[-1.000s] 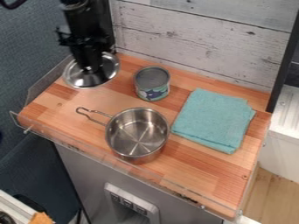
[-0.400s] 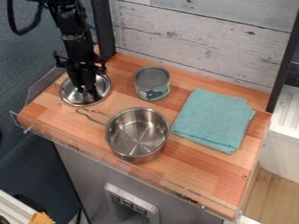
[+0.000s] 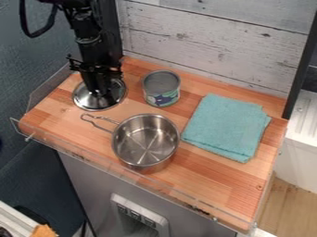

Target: Move the silver cover to the left side of the table

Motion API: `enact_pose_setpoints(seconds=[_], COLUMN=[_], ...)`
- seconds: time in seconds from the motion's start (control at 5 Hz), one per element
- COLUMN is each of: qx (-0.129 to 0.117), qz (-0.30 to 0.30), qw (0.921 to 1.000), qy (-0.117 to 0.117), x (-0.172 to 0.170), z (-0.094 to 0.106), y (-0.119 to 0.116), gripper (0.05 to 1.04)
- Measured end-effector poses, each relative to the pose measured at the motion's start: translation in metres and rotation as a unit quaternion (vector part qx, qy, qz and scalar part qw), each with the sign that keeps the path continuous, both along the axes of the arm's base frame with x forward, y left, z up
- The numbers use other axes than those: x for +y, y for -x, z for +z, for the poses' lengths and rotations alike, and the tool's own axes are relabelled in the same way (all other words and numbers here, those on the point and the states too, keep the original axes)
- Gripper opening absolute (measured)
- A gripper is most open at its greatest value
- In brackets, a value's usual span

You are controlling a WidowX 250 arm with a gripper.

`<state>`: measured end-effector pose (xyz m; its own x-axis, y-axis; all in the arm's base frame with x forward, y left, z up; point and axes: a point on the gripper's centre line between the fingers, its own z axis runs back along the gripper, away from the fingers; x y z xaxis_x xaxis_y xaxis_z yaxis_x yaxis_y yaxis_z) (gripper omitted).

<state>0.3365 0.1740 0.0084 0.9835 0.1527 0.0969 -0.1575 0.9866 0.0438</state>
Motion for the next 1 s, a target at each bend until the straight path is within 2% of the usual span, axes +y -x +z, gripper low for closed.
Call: enact_pose_setpoints(seconds=[0.2,0.4,0.6,1.0], qx=[0.016,-0.003,-0.004,0.01], qz=[-0.018,-0.031,-0.04,-0.057], qw=[0.9996,0.9995,0.9992,0.9983], qy=[0.014,0.01,0.006,0.011], x=[-0.005,-0.007,-0.009,-0.011], z=[0.002,0.045,0.075,0.076], y=[0.006,0.005,0.01,0.016], gripper=[0.612,0.903,1.012,1.002])
